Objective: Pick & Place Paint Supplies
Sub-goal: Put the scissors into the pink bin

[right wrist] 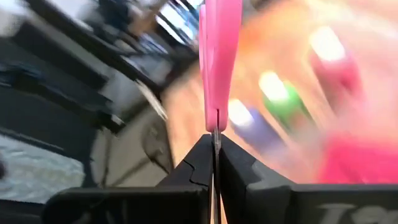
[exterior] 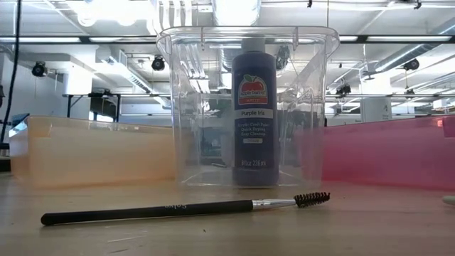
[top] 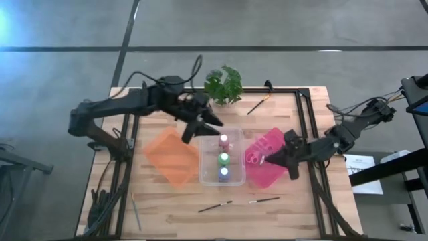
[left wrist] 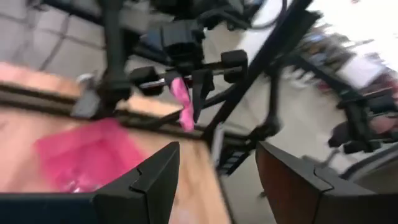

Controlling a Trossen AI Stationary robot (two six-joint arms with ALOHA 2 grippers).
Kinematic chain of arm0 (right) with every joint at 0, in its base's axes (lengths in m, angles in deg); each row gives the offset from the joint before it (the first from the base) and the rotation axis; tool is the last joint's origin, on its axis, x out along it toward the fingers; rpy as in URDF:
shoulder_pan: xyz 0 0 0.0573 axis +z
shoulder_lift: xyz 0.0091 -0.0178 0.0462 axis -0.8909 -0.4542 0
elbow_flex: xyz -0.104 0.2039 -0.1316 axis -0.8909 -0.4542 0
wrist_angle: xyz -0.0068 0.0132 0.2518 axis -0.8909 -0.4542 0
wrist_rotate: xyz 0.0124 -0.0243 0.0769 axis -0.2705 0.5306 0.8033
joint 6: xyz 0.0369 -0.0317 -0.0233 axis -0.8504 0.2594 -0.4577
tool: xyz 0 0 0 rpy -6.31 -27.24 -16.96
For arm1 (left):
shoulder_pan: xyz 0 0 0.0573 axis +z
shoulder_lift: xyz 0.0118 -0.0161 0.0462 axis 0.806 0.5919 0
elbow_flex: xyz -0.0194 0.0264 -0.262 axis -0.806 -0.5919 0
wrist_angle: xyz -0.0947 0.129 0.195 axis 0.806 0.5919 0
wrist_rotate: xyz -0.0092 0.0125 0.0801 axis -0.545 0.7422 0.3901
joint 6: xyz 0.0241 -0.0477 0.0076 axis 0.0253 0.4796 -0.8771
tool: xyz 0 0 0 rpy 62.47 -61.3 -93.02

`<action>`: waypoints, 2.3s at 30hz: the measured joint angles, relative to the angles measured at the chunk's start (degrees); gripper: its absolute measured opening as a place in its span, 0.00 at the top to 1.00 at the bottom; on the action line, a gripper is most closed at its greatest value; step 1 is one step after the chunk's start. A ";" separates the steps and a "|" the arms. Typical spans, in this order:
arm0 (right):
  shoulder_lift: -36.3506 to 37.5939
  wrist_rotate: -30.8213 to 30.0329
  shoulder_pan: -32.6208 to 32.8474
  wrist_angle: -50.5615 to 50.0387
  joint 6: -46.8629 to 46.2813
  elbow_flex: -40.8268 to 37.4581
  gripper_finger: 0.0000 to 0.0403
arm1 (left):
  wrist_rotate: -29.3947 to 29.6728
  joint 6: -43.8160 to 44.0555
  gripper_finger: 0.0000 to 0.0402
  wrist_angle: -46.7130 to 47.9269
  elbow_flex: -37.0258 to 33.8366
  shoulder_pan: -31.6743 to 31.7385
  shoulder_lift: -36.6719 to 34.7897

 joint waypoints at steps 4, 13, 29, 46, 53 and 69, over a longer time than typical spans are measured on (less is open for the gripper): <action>-0.09 0.98 0.24 -14.88 -18.03 -1.11 0.98 | 5.97 -0.74 0.45 8.35 -0.39 -1.24 -4.79; 0.00 9.75 -0.67 -25.87 -42.62 -8.73 0.98 | 11.43 0.90 0.45 10.52 -7.56 -3.80 -10.87; 2.99 7.95 -1.18 -5.99 -65.89 -26.24 0.98 | 12.15 5.70 0.45 -3.07 -20.12 -9.80 -13.37; 2.94 6.96 -13.33 -8.38 -69.56 -29.47 0.98 | 15.39 4.89 0.45 -5.80 -20.24 -15.05 -15.27; 2.96 4.53 -14.50 -5.58 -70.21 -31.02 0.98 | 15.79 4.87 0.45 -5.68 -20.24 -16.12 -15.27; 3.00 -1.67 -14.67 -3.51 -68.42 -31.48 0.72 | 15.77 4.89 0.45 -5.63 -20.24 -16.60 -15.27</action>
